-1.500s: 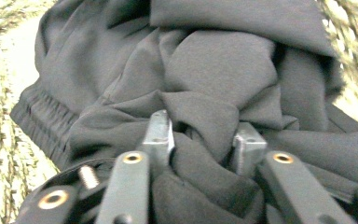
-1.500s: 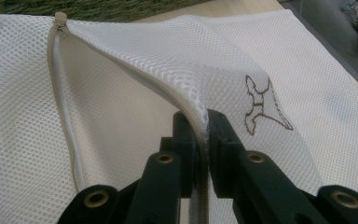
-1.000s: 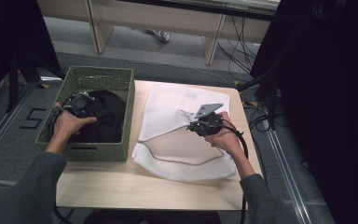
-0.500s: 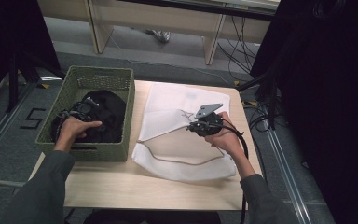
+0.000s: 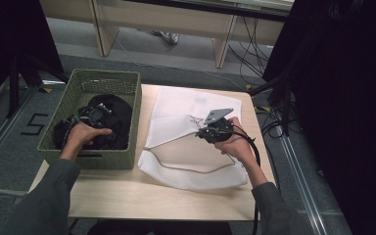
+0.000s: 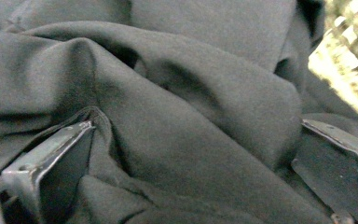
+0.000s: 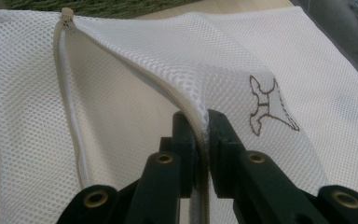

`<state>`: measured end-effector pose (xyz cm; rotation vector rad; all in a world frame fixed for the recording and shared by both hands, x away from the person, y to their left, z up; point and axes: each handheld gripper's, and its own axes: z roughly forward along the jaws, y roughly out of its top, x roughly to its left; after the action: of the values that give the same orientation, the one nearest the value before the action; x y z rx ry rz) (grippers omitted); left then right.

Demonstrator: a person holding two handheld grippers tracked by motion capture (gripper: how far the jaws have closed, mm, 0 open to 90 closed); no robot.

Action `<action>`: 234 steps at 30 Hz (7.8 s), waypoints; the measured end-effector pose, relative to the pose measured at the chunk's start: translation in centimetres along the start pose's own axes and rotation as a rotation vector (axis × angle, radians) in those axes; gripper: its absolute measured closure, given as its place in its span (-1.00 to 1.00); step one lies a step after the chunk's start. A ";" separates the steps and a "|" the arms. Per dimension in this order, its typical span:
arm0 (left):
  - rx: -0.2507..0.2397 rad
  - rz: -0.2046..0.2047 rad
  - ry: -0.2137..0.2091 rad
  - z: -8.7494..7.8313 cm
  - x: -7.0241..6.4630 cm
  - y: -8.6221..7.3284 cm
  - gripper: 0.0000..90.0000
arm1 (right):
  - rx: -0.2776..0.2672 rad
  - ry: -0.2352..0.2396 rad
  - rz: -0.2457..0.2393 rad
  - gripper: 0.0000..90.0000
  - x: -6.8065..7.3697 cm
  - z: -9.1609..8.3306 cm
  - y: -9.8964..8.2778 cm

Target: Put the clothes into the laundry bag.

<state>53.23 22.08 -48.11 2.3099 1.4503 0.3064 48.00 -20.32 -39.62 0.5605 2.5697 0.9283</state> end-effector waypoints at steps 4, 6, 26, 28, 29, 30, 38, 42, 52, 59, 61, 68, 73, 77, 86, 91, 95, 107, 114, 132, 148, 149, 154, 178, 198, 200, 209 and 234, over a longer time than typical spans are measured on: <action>0.007 -0.004 0.079 0.5 -0.6 0.4 -1.00 | 0.005 0.000 0.020 0.85 0.0 0.0 0.0; 0.013 -0.014 0.095 0.7 -1.1 0.3 -1.00 | 0.008 -0.004 0.027 0.85 0.1 -0.1 0.0; 0.003 -0.051 0.009 -0.8 0.7 0.0 0.36 | 0.010 0.002 0.027 0.85 0.2 -0.2 0.0; -0.016 -0.057 -0.010 -0.8 0.8 -0.2 0.50 | 0.007 0.005 0.013 0.85 0.2 -0.2 0.1; -0.022 -0.046 -0.022 -0.9 0.8 -0.2 0.54 | 0.011 0.007 0.032 0.85 0.2 -0.3 0.1; -0.022 -0.046 -0.022 -0.9 0.8 -0.2 0.57 | 0.011 0.007 0.032 0.85 0.2 -0.3 0.1; -0.120 -0.150 -0.122 -2.9 2.2 -0.7 0.66 | -0.018 0.005 0.012 0.87 -0.3 -0.3 0.0; -0.166 -0.146 -0.154 -4.8 2.7 -0.9 0.66 | -0.024 0.010 0.023 0.87 -0.4 -0.6 0.0; -0.305 -0.213 -0.215 -8.8 3.4 -0.9 0.66 | -0.029 0.013 0.047 0.87 -0.4 -0.9 0.2; -0.422 -0.279 -0.329 -11.7 3.5 -1.0 0.66 | -0.040 0.002 0.047 0.87 -0.5 -1.0 0.2; -0.438 -0.269 -0.342 -12.6 3.3 -1.2 0.66 | -0.038 0.004 0.044 0.87 -0.5 -1.0 0.2; -0.502 -0.227 -0.403 -16.1 1.9 -1.8 0.66 | -0.039 0.000 0.045 0.87 -0.5 -1.0 0.2; -0.556 -0.208 -0.476 -18.8 0.3 -2.5 0.65 | -0.045 -0.003 0.045 0.87 -0.4 -1.0 0.2; -0.569 -0.158 -0.499 -20.2 -1.3 -2.8 0.65 | -0.043 -0.004 0.043 0.87 -0.4 -1.0 0.2; -0.579 -0.029 -0.545 -23.3 -6.1 -3.0 0.65 | -0.047 -0.004 0.038 0.88 -0.5 -0.9 0.2; -0.602 0.034 -0.600 -25.6 -8.8 -2.4 0.65 | -0.043 -0.004 0.046 0.88 -0.3 -0.9 0.2; -0.614 0.041 -0.634 -26.4 -10.1 -2.3 0.65 | -0.046 -0.010 0.054 0.88 -0.5 -1.0 0.1; -0.575 0.123 -0.795 -25.9 -16.2 -1.8 0.65 | -0.044 0.006 0.053 0.88 -0.7 -1.2 0.1; -0.455 0.151 -0.793 -21.5 -18.8 -1.3 0.65 | -0.066 0.008 0.061 0.89 -1.0 -1.4 0.0; -0.279 0.090 -0.550 -8.6 -22.4 2.3 0.63 | -0.101 -0.012 0.063 0.92 -0.6 -3.1 1.1; -0.446 -0.089 -0.344 -2.0 -25.2 7.4 0.57 | -0.112 -0.003 0.049 0.92 -0.6 -3.1 1.3; -0.469 -0.103 -0.303 -1.1 -25.7 7.9 0.56 | -0.110 -0.007 0.057 0.92 -0.6 -3.1 1.3; -0.477 -0.080 -0.257 0.2 -26.2 8.0 0.44 | -0.095 -0.012 0.076 0.92 -0.8 -3.0 0.9; -0.432 0.097 -0.213 -12.7 -16.0 1.7 -0.52 | -0.085 0.009 0.068 0.91 -0.7 -2.7 0.7; -0.380 0.028 -0.264 -10.5 -11.3 -4.2 0.65 | -0.082 0.006 0.077 0.91 -0.5 -2.5 0.6; -0.378 0.061 -0.249 -10.7 -11.3 -4.2 0.94 | -0.086 0.000 0.064 0.91 -0.6 -2.5 0.6; -0.437 0.065 -0.269 -11.8 -11.9 -3.8 0.99 | -0.084 0.000 0.063 0.91 -0.7 -2.6 0.6; -0.304 -0.104 -0.327 -8.9 -9.9 -2.6 0.44 | -0.076 0.013 0.070 0.91 -0.4 -2.4 0.6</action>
<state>43.37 16.06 -40.98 1.9294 1.2571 0.1028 47.45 -21.38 -37.39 0.6277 2.5288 1.0510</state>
